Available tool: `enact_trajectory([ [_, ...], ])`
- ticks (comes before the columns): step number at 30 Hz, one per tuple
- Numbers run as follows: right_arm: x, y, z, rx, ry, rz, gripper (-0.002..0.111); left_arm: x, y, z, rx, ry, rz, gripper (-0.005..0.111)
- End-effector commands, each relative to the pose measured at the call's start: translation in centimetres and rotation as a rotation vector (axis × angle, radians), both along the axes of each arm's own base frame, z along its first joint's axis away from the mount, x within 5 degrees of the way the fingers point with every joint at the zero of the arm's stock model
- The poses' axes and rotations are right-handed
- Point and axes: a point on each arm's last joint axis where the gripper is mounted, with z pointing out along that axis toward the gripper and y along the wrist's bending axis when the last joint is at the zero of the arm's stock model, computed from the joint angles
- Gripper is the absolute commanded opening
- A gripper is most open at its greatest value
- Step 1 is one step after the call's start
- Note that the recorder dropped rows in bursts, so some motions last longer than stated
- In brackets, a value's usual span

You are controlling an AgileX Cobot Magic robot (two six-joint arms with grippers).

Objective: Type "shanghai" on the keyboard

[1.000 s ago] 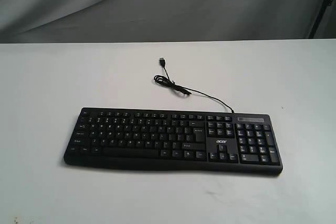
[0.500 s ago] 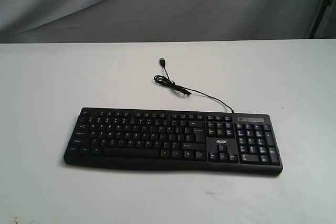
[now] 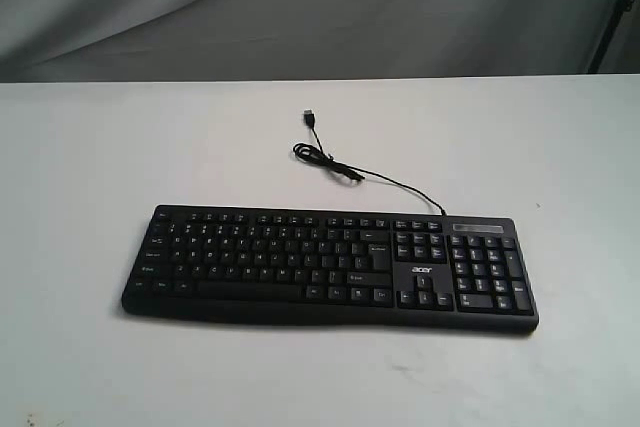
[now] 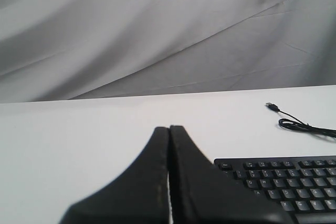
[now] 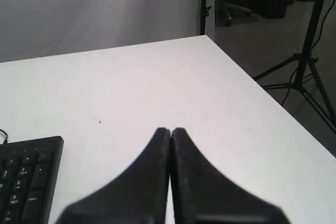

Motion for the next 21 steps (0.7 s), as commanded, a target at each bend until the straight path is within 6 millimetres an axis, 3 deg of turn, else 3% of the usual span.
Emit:
enact_trajectory([
  [1,0.07,0.01,-0.35,0.015,-0.009,-0.002,0.0,-0.01,-0.04,0.01,-0.002,-0.007,-0.006,0.0],
  [21,0.01,0.02,-0.57,0.01,0.017,0.001,0.0,-0.01,-0.04,0.01,-0.002,-0.007,-0.006,0.0],
])
